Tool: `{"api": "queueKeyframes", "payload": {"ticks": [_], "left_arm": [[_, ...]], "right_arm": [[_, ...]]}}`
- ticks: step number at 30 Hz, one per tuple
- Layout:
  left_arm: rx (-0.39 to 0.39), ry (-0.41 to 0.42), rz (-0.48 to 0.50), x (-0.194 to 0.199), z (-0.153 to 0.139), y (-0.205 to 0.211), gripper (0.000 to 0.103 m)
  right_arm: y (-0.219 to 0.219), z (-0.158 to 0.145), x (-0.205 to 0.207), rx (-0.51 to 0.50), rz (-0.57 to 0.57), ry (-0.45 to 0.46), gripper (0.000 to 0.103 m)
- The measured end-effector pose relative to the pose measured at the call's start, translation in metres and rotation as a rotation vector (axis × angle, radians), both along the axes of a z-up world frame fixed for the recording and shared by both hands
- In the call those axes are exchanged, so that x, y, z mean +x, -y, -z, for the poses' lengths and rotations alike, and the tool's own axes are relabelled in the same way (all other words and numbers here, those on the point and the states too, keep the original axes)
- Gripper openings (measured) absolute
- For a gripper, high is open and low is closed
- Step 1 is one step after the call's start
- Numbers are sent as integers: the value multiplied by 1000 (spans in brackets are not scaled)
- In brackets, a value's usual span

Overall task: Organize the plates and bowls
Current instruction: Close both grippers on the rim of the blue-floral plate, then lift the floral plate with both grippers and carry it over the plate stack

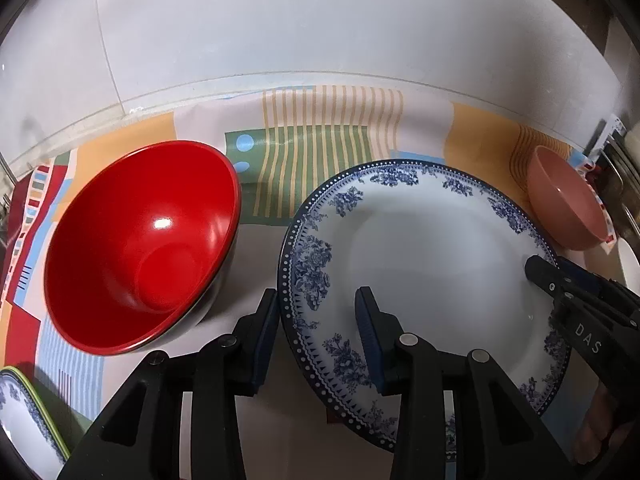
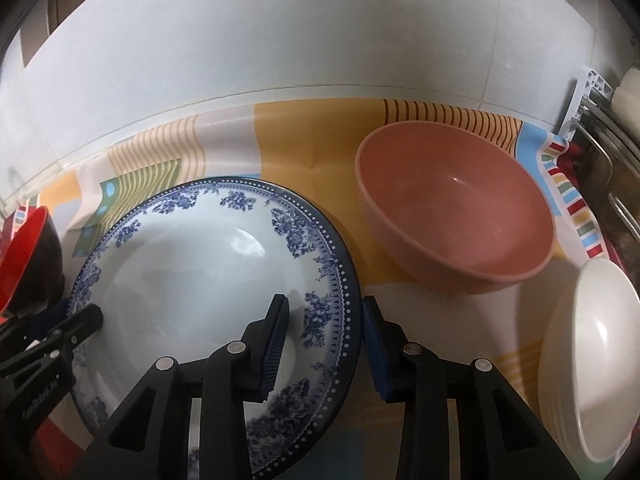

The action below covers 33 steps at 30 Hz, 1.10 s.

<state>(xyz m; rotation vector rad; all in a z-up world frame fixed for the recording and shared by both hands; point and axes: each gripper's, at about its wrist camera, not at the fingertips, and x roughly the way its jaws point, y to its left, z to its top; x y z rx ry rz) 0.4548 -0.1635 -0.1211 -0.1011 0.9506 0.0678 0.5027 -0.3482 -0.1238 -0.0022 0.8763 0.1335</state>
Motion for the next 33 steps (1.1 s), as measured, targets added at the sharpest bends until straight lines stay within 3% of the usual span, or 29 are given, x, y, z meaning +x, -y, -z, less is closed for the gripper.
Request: {"api": "queueKeyframes", "payload": {"ticks": [11, 33], "left_arm": [[8, 9, 46, -19, -10, 3, 39], [30, 153, 23, -84, -72, -34, 38]], "right_arm": [[9, -6, -29, 2, 19, -33, 38], [-13, -65, -92, 26, 23, 58, 38]]}}
